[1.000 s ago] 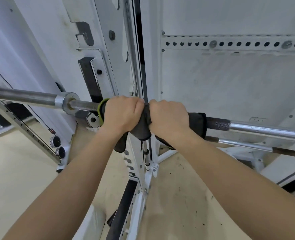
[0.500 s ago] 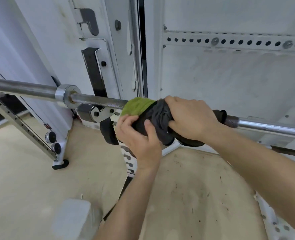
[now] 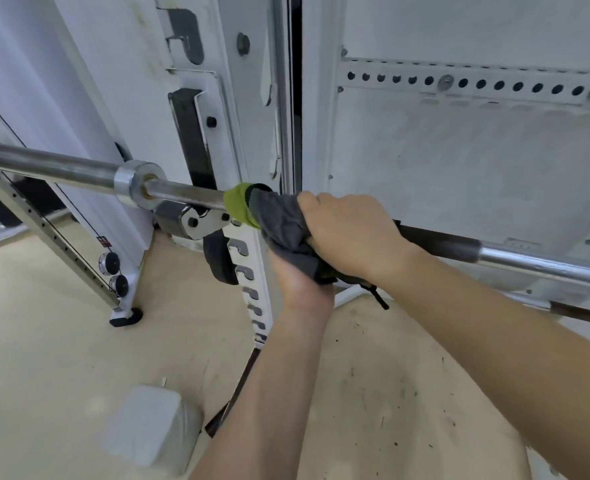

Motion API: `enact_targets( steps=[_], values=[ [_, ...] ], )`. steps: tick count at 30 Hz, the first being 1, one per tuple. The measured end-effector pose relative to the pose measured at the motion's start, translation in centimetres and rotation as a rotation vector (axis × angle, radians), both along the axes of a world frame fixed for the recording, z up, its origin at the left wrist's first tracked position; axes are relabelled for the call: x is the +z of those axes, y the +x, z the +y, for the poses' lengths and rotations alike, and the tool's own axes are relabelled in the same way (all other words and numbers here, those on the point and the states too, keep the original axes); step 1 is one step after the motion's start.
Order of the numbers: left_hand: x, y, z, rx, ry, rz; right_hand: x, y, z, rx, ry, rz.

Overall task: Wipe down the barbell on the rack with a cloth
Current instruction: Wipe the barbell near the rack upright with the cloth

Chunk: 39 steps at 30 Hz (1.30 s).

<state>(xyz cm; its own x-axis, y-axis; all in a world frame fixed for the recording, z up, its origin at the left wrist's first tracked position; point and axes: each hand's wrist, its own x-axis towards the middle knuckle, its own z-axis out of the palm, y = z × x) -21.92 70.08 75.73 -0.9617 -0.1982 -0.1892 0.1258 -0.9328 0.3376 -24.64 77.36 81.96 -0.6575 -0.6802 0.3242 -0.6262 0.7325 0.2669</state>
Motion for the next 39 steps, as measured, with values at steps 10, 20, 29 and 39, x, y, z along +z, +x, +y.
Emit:
enact_targets(
  steps=[10,20,29,39],
  values=[
    [2.3,1.5,7.0,-0.289,0.15,0.012,0.3,2.2,9.1,-0.211,-0.037,-0.032],
    [4.2,-0.3,-6.7,0.065,0.153,-0.128,0.3,-0.2,-5.5,-0.008,-0.055,-0.026],
    [2.6,3.1,-4.5,0.245,-0.482,-0.271,1.2,0.7,-3.5,-0.024,-0.138,-0.147],
    [11.8,6.5,-16.9,0.587,-0.765,-0.082,6.3,2.3,-12.7,0.199,-1.349,-0.535]
  ],
)
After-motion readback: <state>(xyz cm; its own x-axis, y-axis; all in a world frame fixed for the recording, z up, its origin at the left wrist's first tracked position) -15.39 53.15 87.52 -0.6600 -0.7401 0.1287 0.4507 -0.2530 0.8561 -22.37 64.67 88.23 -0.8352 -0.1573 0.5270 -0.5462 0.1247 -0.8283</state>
